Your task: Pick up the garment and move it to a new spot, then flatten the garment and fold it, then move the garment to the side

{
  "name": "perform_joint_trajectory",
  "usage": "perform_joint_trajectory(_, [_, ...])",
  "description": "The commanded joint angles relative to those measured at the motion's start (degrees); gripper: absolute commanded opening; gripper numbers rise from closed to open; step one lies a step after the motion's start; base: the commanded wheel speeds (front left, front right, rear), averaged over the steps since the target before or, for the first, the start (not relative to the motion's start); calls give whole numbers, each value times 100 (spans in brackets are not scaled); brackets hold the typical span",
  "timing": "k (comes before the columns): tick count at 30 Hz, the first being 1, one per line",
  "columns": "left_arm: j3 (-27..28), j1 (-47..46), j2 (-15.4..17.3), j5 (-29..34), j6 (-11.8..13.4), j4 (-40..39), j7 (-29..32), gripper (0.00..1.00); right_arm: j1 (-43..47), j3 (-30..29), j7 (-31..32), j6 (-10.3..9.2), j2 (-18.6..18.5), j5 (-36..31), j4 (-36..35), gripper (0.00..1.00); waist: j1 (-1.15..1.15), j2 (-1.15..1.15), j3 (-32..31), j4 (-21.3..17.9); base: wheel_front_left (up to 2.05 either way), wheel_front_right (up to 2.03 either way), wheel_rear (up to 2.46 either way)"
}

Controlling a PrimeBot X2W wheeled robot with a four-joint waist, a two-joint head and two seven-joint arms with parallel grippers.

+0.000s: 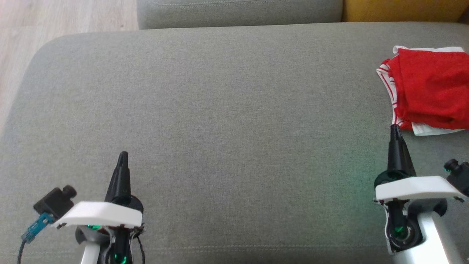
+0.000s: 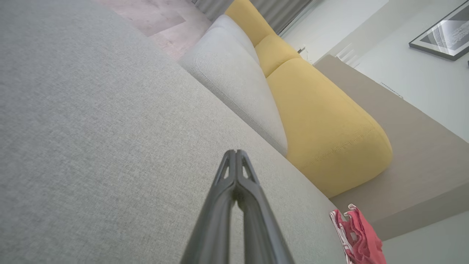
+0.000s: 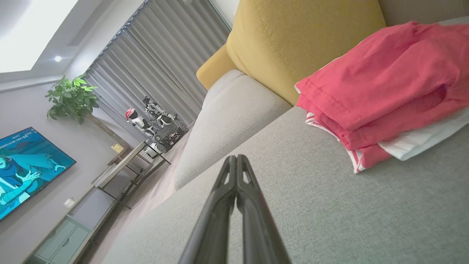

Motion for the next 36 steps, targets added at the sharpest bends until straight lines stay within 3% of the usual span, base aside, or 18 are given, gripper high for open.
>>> perform_joint_trajectory(1, [133,-295,99,-149,-32,-146,27,0,-117,-2,43,16,-82,176,-174,0,0,0,-8,-3,0,0,0])
perform_joint_trajectory(36, [564,-348,135,-2280,-132,103,605,0,14,-242,621,27,-86,2619,-151,0,0,0,-223,-71,0,0,0])
